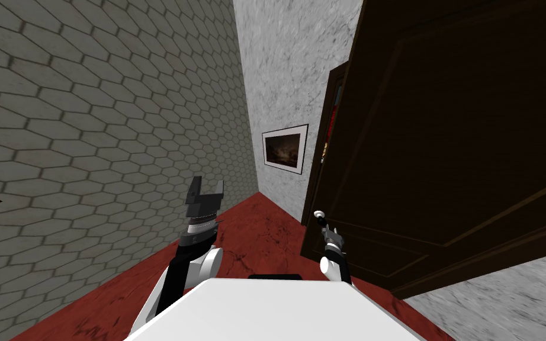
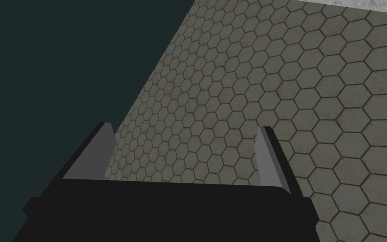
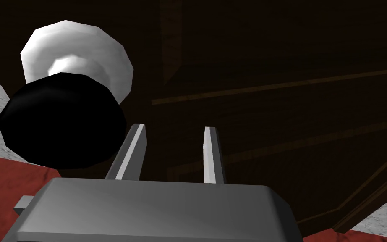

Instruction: Pull the door open

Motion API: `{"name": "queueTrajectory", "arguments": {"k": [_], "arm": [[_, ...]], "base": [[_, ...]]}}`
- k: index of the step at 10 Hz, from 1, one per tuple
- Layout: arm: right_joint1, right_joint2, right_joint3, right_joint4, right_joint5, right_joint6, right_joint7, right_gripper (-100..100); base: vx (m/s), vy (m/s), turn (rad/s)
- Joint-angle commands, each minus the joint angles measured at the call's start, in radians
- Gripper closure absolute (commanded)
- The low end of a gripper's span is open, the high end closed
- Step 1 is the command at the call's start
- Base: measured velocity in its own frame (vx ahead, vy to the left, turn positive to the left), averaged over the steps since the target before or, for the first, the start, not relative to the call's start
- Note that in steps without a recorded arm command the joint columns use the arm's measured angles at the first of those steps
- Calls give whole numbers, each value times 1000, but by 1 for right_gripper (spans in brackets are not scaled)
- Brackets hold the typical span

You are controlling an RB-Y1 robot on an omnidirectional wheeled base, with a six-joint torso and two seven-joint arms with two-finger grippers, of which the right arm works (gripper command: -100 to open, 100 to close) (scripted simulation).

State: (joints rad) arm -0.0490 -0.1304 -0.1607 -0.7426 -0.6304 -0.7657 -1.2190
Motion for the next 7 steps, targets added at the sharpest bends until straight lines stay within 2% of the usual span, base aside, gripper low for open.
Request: {"name": "queueTrajectory", "arguments": {"k": [1,2,7], "arm": [[0,0,0,0,0,0,0,-100],[0,0,0,0,0,0,0,100],[0,0,0,0,0,0,0,100]], "base": [[17,0,-63],[-2,-18,24],[-3,4,7]]}}
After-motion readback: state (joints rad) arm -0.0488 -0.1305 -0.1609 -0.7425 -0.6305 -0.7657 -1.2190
